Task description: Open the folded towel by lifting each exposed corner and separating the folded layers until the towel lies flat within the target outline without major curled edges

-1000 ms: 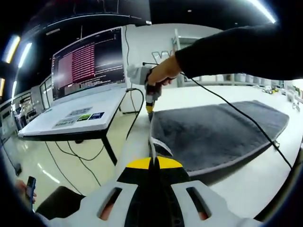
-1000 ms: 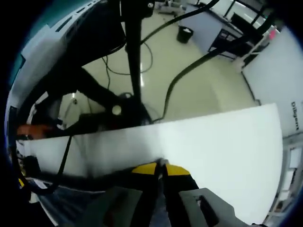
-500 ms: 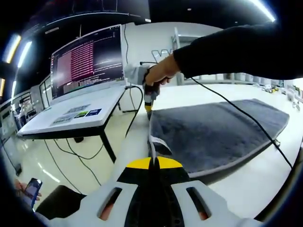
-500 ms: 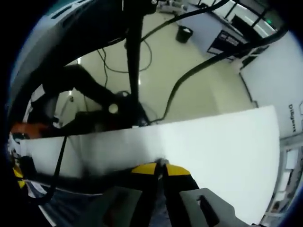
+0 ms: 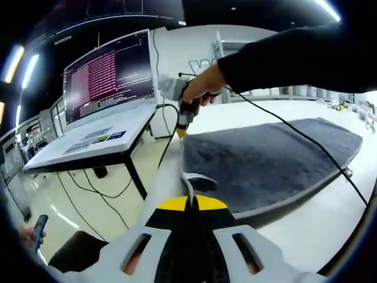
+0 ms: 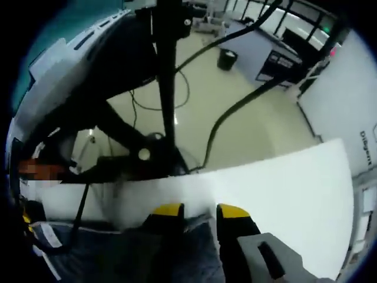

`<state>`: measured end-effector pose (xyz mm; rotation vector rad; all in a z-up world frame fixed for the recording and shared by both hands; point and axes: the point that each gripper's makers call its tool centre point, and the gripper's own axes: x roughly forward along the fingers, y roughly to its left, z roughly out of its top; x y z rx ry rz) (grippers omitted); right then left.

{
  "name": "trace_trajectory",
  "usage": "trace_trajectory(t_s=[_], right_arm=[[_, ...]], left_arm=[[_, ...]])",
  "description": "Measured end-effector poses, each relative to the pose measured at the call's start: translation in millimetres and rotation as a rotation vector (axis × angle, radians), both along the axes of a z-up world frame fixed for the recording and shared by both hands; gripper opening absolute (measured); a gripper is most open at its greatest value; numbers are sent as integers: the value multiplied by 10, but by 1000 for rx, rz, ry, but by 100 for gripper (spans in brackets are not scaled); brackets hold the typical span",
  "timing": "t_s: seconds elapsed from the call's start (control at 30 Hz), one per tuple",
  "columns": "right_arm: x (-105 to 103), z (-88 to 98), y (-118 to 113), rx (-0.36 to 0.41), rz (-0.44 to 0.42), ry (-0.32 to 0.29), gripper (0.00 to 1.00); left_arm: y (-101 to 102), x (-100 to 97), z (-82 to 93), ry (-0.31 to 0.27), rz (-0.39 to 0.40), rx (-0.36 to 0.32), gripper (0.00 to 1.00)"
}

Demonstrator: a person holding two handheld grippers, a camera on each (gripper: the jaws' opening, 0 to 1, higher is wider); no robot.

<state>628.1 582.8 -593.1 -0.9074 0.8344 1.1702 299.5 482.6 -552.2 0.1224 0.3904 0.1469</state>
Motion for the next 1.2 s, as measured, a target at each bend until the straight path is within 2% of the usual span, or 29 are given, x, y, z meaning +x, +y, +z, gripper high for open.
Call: trace_trajectory(t_s=[0.1,0.2,0.3,0.33,0.37,0.43,0.5,0.53,0.57,0.6,0.67,0.73,0.8,0.9,0.97,1.03,1.2], right_arm=[[-8,33,76,12,26,-21,30],[-71,70,37,44,29,-33,41],[-57,89,75,61,34,-43,51],[-126,90,5,67,33,-42,53],[-322,85,-207,71,30,-40,56],[-230,99,-112,79,29,-47,63],[-284,146,-239,102,25,-64,76],[-276,166,-246,115,19,-76,83],[-267,178,-266,126,19,-82,96],[-220,192,-291,131,8,-108,99],[-176,203,-394,113,-8,-142,100],[-200,196,-440,112,-5,-138,100],[-190,190,-409,110,-19,-125,100],[-75,219,-369,118,-24,-133,100],[-82,256,-387,140,-27,-146,100],[-192,302,-483,166,-34,-143,100],[-119,427,-496,216,-49,-141,100]], left_arm=[[22,-14,3,-5,12,14,5],[60,-17,29,-13,26,49,14],[83,-26,63,-26,35,68,18],[87,-27,78,-31,37,72,21],[90,-23,93,-38,38,77,25],[95,-16,127,-54,42,94,36],[109,-13,153,-65,54,107,46],[120,-13,163,-70,61,110,53],[128,-13,166,-70,65,111,58],[135,-13,160,-65,68,112,63],[138,2,141,-58,68,115,82],[152,29,191,-94,76,134,99],[159,18,170,-81,88,117,100],[166,5,193,-97,96,79,100],[177,-5,210,-106,104,65,100],[165,1,213,-104,97,68,100],[91,38,237,-103,79,52,100]])
